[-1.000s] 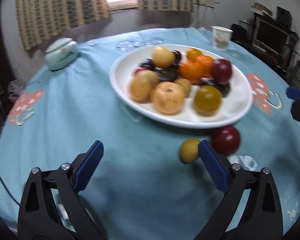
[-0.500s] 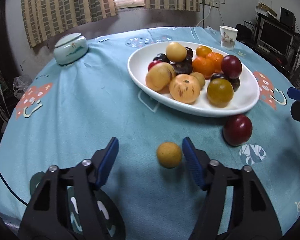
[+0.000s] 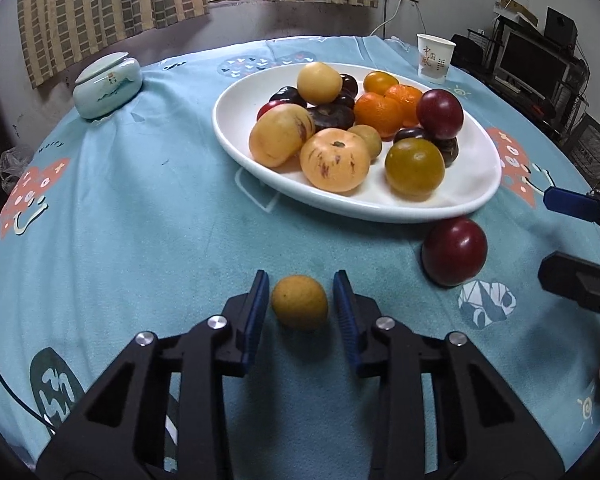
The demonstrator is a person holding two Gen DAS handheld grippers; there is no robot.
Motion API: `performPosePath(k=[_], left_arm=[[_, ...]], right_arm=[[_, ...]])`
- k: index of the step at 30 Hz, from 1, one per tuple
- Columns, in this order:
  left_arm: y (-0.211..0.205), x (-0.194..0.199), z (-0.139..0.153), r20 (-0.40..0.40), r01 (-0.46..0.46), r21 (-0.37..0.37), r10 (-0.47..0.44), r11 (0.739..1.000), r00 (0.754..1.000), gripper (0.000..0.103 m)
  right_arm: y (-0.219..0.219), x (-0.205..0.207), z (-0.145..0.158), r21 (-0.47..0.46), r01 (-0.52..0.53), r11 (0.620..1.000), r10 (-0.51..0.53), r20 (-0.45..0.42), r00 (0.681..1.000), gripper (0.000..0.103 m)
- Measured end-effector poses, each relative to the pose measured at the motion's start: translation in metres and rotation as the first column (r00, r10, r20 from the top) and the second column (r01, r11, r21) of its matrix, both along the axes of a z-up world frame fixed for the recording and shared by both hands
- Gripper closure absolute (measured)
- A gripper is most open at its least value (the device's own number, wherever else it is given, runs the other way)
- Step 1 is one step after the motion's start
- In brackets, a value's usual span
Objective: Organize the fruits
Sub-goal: 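Grasp the last dark red plum with the right tool while the left holds its fruit, then carry both fruits over the plate and open both tools to release them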
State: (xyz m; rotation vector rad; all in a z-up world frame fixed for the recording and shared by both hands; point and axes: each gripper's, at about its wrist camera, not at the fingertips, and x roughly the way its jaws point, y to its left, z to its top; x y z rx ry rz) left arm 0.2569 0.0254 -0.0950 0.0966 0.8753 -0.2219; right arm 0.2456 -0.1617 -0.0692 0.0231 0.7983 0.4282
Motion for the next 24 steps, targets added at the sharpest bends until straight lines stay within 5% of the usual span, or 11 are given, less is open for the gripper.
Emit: performPosePath(k=[5,15,24], left_arm=[[0.008,-0.001,0.008,0.027,-0.037,-0.014,0.037,0.999,0.999,0.077],[0.020,-0.002,0.018,0.050,-0.077,-0.045,0.079,0.996,0.996,0.077],[0.014,-0.001,0.010,0.039,-0.069,-0.018,0.069,0.997,0.997,0.077]], right_arm=[[0.014,0.000,-0.003,-0.009,-0.008,1.000,0.008,0.000,1.000,0.004],[0.050,0.024,-0.025,-0.077,-0.028,0.997,0.020,-0.099,0.995,0.036],[0.053,0.022,-0.022,-0.081,-0.061,0.995,0.056,-0.059,0.997,0.063]])
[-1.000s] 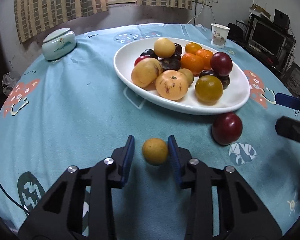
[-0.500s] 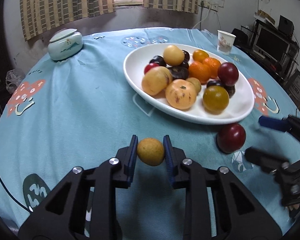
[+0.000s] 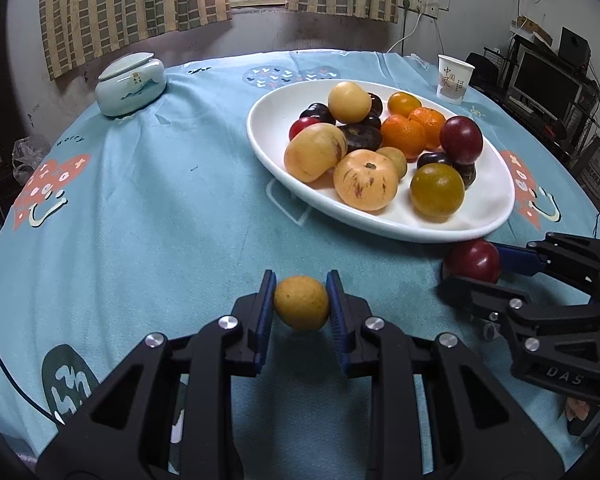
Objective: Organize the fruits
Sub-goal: 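Carry both fruits over the plate and open both tools to release them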
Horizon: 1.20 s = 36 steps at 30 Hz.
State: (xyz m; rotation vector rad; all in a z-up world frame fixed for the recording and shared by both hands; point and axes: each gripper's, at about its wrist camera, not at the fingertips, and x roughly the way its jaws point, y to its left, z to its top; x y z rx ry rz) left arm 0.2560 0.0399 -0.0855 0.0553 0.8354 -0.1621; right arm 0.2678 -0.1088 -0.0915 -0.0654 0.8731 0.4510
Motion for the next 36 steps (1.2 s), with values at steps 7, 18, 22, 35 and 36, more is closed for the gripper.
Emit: performPosePath(k=[7,18,22,35,36], left_arm=[[-0.005,-0.018,0.049,0.146,-0.021,-0.002,0.021,1.000,0.989,0.077],[-0.035,0.031,0.137,0.304,-0.011,0.003,0.010,1.000,0.953,0.077],[-0.046,0.069,0.114,0.258,-0.015,-0.010,0.017,1.000,0.966,0.077],[-0.046,0.128,0.040,0.132,-0.054,0.012,0.052,0.998,0.990,0.077],[-0.046,0.128,0.040,0.132,-0.056,0.012,0.054,0.998,0.990,0.077]], right_arm=[[-0.048,-0.027,0.048,0.147,0.062,0.987,-0.078,0.110,0.991,0.063],[-0.092,0.009,0.161,0.223,0.140,0.965,-0.212,0.340,0.916,0.062],[-0.070,0.053,0.143,0.212,0.128,0.969,-0.189,0.302,0.934,0.062],[-0.036,0.125,0.053,0.036,0.140,0.990,-0.143,0.135,0.980,0.063],[-0.034,0.126,0.051,0.032,0.138,0.990,-0.141,0.133,0.981,0.063]])
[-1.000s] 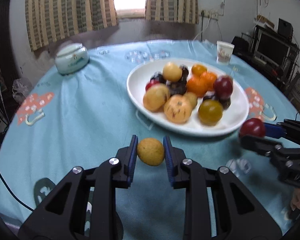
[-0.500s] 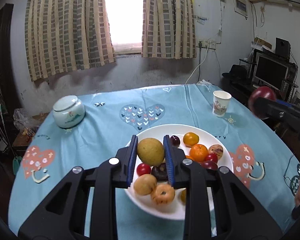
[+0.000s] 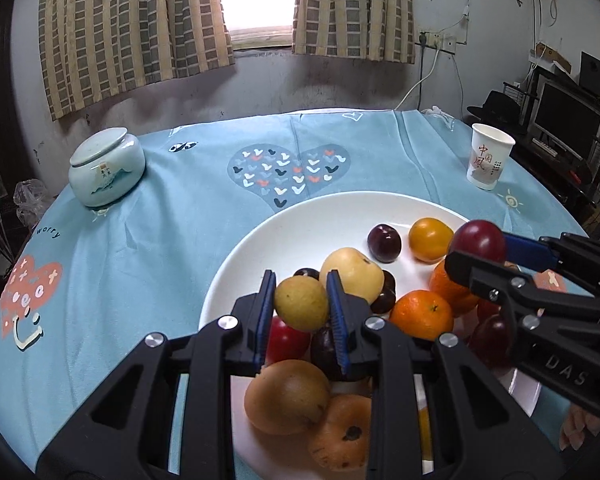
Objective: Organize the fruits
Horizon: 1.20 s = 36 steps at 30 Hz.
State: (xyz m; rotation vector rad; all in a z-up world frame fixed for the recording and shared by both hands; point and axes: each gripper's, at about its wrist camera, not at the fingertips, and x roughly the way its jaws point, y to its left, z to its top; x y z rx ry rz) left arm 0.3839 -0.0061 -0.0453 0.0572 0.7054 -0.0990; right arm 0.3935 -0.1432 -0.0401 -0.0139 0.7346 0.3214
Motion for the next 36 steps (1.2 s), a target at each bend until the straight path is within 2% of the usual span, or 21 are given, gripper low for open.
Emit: performPosePath(k=[10,13,14,15,16,17,22,29,35,36], left_arm=[[-0.008,0.004,-0.010,-0.010,0.007,0.026,-0.007,1.000,1.000,0.075],[-0.011,0.001,-0.010,0.007,-0.006,0.048,0.006,0.999,1.000,0.065],[-0.010,0.000,-0.009,0.015,-0.018,0.057,0.017,0.998,1.000,0.062],[-0.008,-0.001,-0.009,0.017,-0.025,0.053,0.024,0.998,1.000,0.059],[-0.005,0.000,-0.008,0.017,-0.031,0.038,0.031,0.999,0.999,0.050],[-0.002,-0.001,-0.007,0.020,-0.042,0.021,0.041,0.999,0.999,0.043],[0.001,-0.006,0.001,0.049,-0.056,0.026,0.055,0.998,0.997,0.038],[0.005,-0.039,0.024,0.114,-0.067,0.020,0.064,0.998,0.991,0.018],[0.006,-0.092,0.046,0.179,-0.079,0.033,0.072,0.996,0.981,0.005],[0.006,-0.101,0.047,0.185,-0.082,0.033,0.074,0.996,0.980,0.003]], right_arm=[[0.005,0.004,-0.010,-0.032,-0.011,0.999,0.011,-0.002,1.000,0.062],[0.007,0.003,-0.010,-0.050,-0.011,0.999,0.011,-0.001,1.000,0.059],[0.006,0.003,-0.010,-0.058,-0.001,0.998,0.001,-0.002,1.000,0.055],[0.004,0.003,-0.010,-0.074,0.021,0.997,-0.021,0.008,1.000,0.045],[0.002,0.003,-0.009,-0.077,0.027,0.997,-0.026,0.020,0.999,0.041],[0.001,0.003,-0.008,-0.071,0.023,0.997,-0.021,0.023,1.000,0.041],[-0.001,0.000,-0.002,-0.064,0.014,0.998,-0.012,0.028,1.000,0.041],[-0.010,-0.026,0.025,-0.001,0.019,1.000,-0.019,0.078,0.997,0.039],[-0.019,-0.078,0.046,0.039,0.016,0.999,-0.021,0.135,0.991,0.024],[-0.020,-0.088,0.047,0.046,0.017,0.999,-0.024,0.148,0.989,0.019]])
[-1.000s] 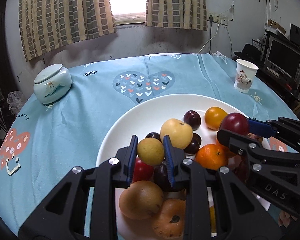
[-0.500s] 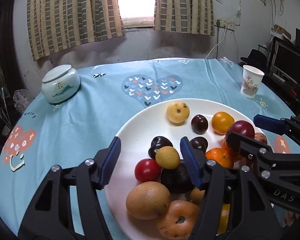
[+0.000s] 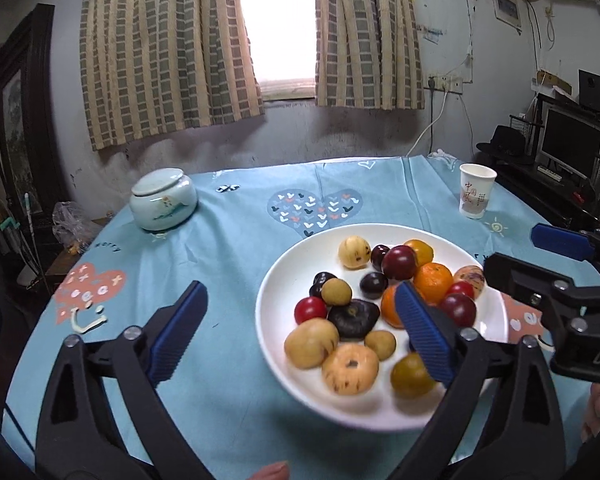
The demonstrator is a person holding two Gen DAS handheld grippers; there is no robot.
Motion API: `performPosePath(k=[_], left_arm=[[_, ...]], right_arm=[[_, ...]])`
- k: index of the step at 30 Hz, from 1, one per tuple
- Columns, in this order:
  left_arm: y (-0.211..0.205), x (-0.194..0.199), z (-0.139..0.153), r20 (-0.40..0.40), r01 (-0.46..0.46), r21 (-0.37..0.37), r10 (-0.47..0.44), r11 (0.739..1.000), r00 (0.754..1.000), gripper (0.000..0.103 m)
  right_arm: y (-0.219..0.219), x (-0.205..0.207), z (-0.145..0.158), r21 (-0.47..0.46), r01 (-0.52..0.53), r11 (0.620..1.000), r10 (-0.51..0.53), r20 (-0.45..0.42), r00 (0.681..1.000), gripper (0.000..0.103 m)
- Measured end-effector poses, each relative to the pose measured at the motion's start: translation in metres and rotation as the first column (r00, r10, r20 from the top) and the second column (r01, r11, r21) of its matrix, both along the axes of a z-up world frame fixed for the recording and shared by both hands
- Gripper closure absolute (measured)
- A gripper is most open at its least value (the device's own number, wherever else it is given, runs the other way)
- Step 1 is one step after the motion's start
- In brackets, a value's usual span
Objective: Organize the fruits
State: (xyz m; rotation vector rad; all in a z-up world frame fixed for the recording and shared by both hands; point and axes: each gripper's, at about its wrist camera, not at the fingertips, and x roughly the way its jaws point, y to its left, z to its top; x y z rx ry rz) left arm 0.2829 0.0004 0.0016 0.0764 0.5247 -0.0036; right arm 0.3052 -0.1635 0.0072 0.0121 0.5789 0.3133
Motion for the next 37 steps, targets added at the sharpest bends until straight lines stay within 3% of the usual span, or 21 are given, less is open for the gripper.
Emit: performPosePath(k=[1,3,11,20,28,37], left_arm=[[0.001,-0.012,0.000,0.005,-0.004,-0.001,0.004,1.000,1.000,0.002],[0.002,-0.026,-0.004,-0.015,-0.008,-0.003,0.008,1.000,1.000,0.002],[0.000,-0.068,-0.026,-0.087,0.030,-0.018,-0.031,0.999,0.996,0.002],[-0.012,-0.072,-0.029,-0.099,0.087,-0.029,-0.090,0.996,0.991,0.002],[-0.019,-0.079,-0.025,-0.052,0.111,0.007,-0.111,0.994,0.992,0.002],[-0.012,-0.073,-0.025,-0.081,0.095,-0.040,-0.098,0.995,0.992,0.002]], right_arm=[[-0.004,-0.012,0.001,0.014,0.009,1.000,-0.009,0.017,1.000,0.010],[-0.010,-0.033,-0.001,0.046,0.016,0.999,-0.018,0.034,0.999,0.004],[-0.026,-0.084,-0.028,0.060,0.044,0.997,-0.045,0.011,0.999,0.003],[-0.033,-0.086,-0.042,0.046,0.068,0.997,-0.066,-0.052,0.996,0.002],[-0.034,-0.083,-0.045,0.037,0.075,0.997,-0.072,-0.064,0.995,0.002],[-0.034,-0.082,-0.046,0.038,0.078,0.996,-0.075,-0.066,0.995,0.002]])
